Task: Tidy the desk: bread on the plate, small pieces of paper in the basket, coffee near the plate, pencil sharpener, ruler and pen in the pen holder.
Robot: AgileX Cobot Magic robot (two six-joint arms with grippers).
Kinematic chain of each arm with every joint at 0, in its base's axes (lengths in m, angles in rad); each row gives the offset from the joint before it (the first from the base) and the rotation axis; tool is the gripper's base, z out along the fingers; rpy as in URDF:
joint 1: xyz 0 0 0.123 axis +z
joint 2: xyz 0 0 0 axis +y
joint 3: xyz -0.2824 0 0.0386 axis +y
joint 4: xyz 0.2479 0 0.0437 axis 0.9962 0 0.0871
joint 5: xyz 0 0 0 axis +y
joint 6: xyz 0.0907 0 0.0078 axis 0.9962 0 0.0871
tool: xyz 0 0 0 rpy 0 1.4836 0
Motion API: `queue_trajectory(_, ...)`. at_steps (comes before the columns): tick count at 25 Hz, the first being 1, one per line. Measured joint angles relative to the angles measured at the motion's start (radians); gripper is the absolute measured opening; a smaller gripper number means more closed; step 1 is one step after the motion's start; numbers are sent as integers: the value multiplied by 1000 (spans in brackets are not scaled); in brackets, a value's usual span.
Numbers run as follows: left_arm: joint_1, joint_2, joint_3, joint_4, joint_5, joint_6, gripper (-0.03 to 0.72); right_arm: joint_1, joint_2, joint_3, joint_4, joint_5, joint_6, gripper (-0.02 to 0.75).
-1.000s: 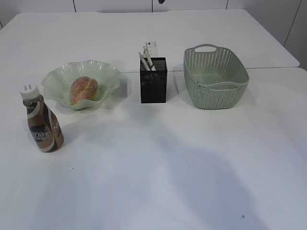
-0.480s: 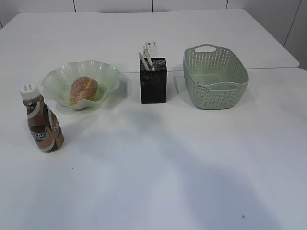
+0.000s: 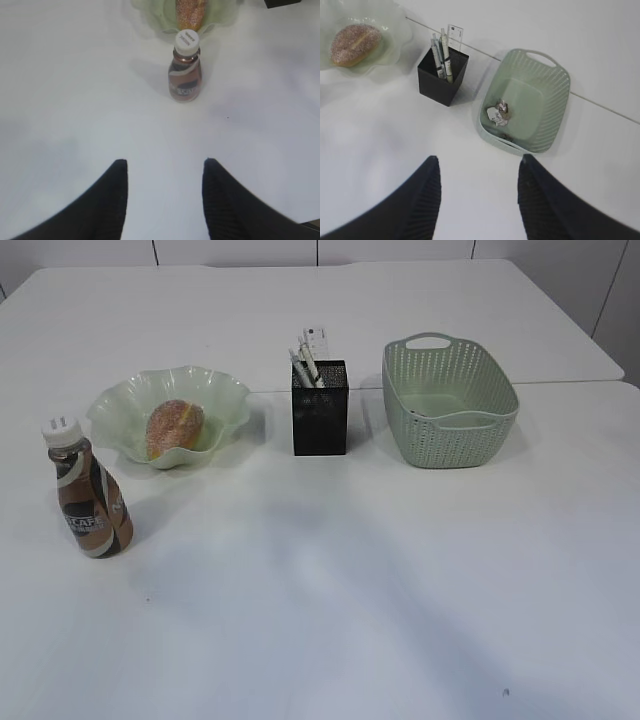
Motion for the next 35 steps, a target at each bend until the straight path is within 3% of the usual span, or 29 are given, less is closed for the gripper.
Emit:
queue_trajectory(3,0,-52,0,-29,42,3,340,0,-64,71,-21,0,-4,403)
queue_trajectory(7,0,-125,0,-55,62,26,340,0,-285,297,-41,0,-8,403)
queue_trajectory(9,0,-160,0,-62,64,30,340,0,-285,297,-41,0,-8,403)
queue_trajectory(12,0,-213,0,-79,64,30,340,0,-497,504,-39,0,-4,403)
queue_trajectory(19,0,-338,19,-143,66,33,340,0,-784,745,-38,0,5,403)
queue_trajectory(32,0,-572,416,-165,68,62,340,0,-1142,1052,-26,5,11,403)
queue_trajectory(35,0,-616,494,-168,64,67,326,0,-1215,1203,6,5,33,403)
